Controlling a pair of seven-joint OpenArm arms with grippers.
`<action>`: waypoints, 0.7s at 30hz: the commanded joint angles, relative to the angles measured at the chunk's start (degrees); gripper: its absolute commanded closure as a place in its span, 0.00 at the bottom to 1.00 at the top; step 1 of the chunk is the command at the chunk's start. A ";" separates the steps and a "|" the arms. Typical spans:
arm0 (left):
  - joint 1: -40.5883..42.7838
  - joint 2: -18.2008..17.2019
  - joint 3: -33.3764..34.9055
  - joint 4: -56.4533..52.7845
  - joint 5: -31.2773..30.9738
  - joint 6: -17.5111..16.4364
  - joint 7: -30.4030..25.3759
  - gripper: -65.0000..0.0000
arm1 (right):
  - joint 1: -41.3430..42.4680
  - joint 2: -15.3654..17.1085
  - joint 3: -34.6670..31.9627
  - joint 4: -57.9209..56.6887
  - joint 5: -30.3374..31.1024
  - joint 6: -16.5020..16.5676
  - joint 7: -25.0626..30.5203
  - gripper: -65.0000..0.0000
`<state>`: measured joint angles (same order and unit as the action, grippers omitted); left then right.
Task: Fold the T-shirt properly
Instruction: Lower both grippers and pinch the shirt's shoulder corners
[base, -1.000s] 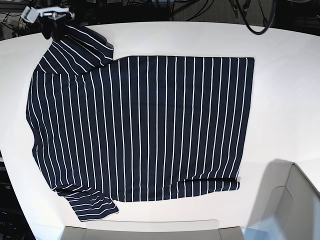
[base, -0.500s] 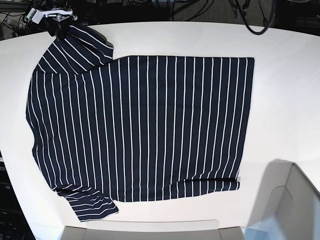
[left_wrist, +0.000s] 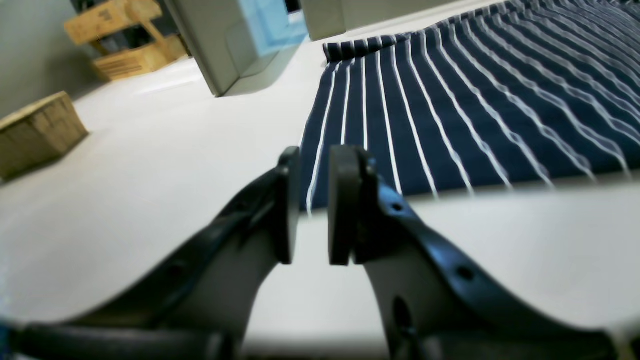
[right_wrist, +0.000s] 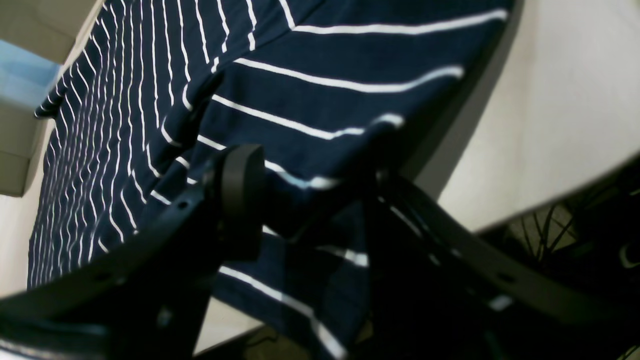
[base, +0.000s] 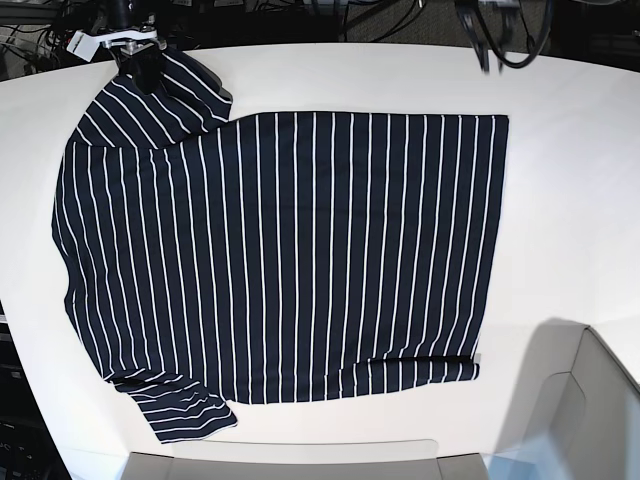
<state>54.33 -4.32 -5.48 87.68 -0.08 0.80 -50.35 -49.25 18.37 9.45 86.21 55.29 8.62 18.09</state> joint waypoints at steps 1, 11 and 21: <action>1.45 -0.03 0.86 2.83 -0.41 0.13 1.07 0.77 | -1.08 0.40 0.00 0.07 -0.39 -0.75 -2.04 0.58; 1.10 -5.84 5.08 19.35 -35.31 -7.00 32.11 0.69 | -1.34 0.66 0.52 -0.19 -0.39 -0.75 -2.04 0.58; -11.64 -9.09 -11.71 14.34 -57.37 -7.44 69.47 0.69 | -1.43 0.66 0.52 -0.19 -0.39 -0.75 -2.04 0.58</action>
<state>42.15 -13.15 -16.84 101.36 -57.10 -6.22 20.29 -49.69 18.68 9.80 86.08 55.13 9.04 17.78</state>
